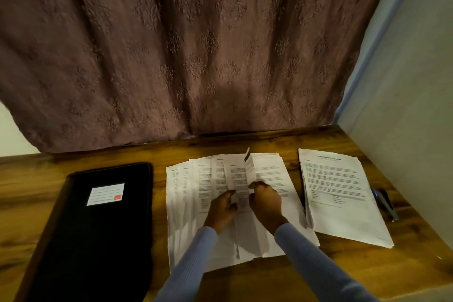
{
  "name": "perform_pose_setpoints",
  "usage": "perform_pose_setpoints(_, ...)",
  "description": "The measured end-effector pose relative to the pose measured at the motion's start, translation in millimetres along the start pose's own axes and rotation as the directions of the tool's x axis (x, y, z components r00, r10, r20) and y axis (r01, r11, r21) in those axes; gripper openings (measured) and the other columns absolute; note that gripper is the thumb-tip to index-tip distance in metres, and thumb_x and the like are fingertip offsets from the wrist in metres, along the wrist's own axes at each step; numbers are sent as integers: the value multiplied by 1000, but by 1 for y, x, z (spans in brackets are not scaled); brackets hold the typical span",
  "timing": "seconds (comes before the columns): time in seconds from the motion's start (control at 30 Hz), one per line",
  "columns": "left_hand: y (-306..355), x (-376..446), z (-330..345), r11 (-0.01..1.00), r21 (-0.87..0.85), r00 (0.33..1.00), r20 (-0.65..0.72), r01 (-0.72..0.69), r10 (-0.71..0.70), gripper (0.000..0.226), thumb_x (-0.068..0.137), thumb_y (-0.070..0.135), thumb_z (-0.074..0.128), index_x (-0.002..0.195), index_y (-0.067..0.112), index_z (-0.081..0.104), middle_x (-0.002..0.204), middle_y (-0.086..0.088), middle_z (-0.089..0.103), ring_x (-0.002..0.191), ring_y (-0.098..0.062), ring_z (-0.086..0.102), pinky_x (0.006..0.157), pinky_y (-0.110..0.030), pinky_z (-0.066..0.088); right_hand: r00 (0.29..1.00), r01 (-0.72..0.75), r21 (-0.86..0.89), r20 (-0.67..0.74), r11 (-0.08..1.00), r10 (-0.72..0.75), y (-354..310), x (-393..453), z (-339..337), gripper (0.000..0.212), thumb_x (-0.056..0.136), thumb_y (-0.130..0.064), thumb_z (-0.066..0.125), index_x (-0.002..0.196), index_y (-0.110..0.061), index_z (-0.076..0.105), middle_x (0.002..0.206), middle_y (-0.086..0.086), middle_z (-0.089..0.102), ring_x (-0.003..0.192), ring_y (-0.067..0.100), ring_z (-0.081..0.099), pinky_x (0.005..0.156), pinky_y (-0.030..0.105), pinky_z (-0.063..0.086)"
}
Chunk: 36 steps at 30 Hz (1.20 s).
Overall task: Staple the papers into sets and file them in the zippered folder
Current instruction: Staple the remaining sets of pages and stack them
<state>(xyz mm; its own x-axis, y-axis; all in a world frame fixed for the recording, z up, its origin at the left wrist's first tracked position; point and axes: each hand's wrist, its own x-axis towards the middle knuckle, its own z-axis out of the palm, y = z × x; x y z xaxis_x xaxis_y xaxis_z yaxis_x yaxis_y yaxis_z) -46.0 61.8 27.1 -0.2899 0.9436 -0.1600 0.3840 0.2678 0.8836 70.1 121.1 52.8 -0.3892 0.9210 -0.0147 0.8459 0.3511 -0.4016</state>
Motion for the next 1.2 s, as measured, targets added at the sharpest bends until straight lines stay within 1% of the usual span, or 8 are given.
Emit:
perform_pose_setpoints(0.23, 8, 15, 8, 883, -435, 947, -168, 177, -273, 22, 96, 17, 48, 117, 16, 52, 126, -10, 54, 119, -29, 51, 103, -46, 42, 995, 15, 36, 100, 999, -19, 6, 7, 21, 37, 92, -38, 51, 114, -10, 61, 113, 9, 64, 103, 26, 62, 84, 32, 52)
perform_pose_setpoints(0.43, 8, 16, 6, 767, -601, 942, -68, 226, -330, 11, 94, 11, 49, 102, 17, 54, 110, -15, 62, 96, -27, 62, 66, -21, 49, 991, -99, -33, 86, 995, 102, -5, 11, 35, 29, 90, -31, 52, 105, -9, 61, 105, 8, 66, 94, 25, 64, 79, 32, 54)
perform_pose_setpoints(0.57, 2, 17, 6, 771, -564, 925, -33, 296, -379, 16, 94, 17, 53, 108, 11, 58, 102, -14, 67, 86, -24, 66, 69, -29, 55, 983, -179, 253, 19, 951, 180, 2, 11, 39, 21, 85, -22, 64, 99, -7, 66, 102, 10, 67, 94, 25, 64, 80, 31, 54)
perform_pose_setpoints(0.7, -5, 20, 6, 777, -539, 909, -50, 324, -413, 21, 88, 25, 62, 100, 8, 65, 101, -13, 69, 91, -27, 65, 80, -39, 57, 972, -170, 613, -24, 772, 233, 3, 5, 28, 37, 70, -13, 79, 103, -3, 67, 99, 1, 61, 97, 16, 55, 83, 30, 51)
perform_pose_setpoints(0.77, -7, 23, 7, 788, -512, 897, -69, 344, -436, 15, 82, 20, 68, 96, 13, 66, 103, -10, 67, 98, -28, 63, 84, -43, 56, 973, -118, 687, -64, 717, 221, 2, 4, 24, 39, 70, -11, 79, 106, -3, 66, 100, -4, 57, 97, 10, 50, 78, 16, 50)
perform_pose_setpoints(0.87, -3, 22, 5, 741, -547, 858, -77, 389, -507, 28, 74, -5, 69, 97, 9, 60, 99, -14, 66, 84, -29, 66, 57, -30, 58, 969, -93, 775, -74, 625, 235, 4, 2, 21, 32, 81, -7, 68, 112, -4, 58, 105, -4, 57, 97, 10, 55, 63, 6, 50)
perform_pose_setpoints(1.03, -9, 20, -1, 691, -603, 827, -91, 398, -555, 30, 70, -17, 67, 91, 3, 58, 96, -19, 65, 78, -30, 63, 42, -22, 52, 978, -48, 517, -151, 855, 146, 8, 10, 11, 13, 95, -14, 49, 108, -13, 50, 90, -2, 59, 80, 18, 64, 60, 22, 55)
perform_pose_setpoints(1.2, -21, 21, -6, 675, -619, 828, -69, 402, -556, 37, 63, -16, 73, 98, -6, 62, 97, -21, 68, 85, -34, 67, 58, -35, 60, 995, -16, 354, -87, 935, 50, 11, 12, 15, 20, 92, -12, 54, 105, 1, 59, 110, 14, 63, 104, 29, 62, 82, 17, 49)
